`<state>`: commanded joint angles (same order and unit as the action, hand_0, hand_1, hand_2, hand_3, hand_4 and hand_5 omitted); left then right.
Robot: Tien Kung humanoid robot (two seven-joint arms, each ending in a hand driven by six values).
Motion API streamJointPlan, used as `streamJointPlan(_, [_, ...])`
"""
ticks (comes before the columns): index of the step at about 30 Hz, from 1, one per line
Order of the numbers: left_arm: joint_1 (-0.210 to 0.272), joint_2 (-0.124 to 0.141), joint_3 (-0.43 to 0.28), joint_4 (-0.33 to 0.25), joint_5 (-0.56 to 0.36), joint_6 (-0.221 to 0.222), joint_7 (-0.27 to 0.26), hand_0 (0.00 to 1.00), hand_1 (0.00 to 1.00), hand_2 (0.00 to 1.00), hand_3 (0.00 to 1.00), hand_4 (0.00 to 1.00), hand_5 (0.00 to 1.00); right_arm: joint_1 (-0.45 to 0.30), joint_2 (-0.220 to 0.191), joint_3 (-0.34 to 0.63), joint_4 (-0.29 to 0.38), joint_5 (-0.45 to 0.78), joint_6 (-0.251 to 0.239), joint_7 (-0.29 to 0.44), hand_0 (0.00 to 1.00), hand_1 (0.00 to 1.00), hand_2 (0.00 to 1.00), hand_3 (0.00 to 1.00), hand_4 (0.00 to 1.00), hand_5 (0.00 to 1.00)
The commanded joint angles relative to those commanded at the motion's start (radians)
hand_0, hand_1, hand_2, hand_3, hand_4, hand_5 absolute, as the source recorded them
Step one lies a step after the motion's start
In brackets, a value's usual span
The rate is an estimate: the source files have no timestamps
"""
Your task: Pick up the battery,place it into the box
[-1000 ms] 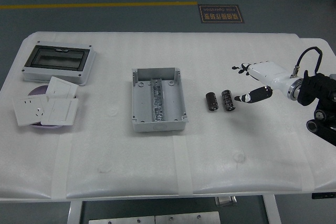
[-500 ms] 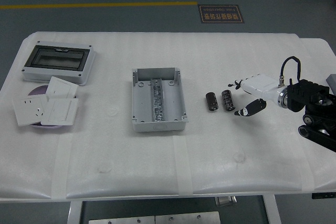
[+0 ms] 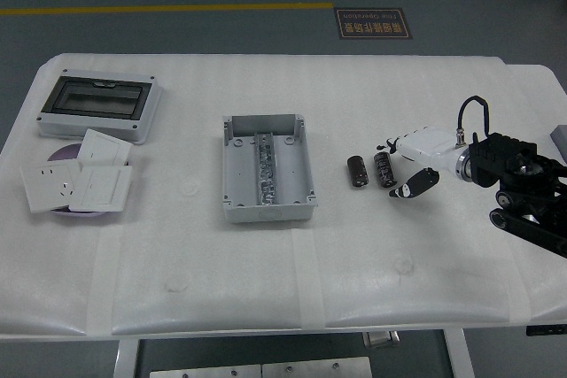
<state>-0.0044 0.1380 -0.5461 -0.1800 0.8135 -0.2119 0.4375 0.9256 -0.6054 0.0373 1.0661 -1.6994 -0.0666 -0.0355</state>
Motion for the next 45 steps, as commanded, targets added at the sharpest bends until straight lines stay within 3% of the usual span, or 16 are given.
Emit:
streamJointPlan(20, [0.000, -0.003, 0.019, 0.000, -0.011, 0.007, -0.016, 0.703, 0.675, 0.511, 0.561, 0.617, 0.177, 0.015, 0.026, -0.023, -0.041, 0.051, -0.020, 0.007, 0.744, 0.713, 0.818, 0.906, 0.871, 0.474])
streamJointPlan(45, [0.003, -0.004, 0.025, 0.000, -0.015, 0.013, -0.025, 0.703, 0.674, 0.512, 0.559, 0.619, 0.177, 0.009, 0.032, -0.028, -0.036, 0.058, -0.041, 0.020, 0.735, 0.699, 0.796, 0.860, 0.778, 0.420])
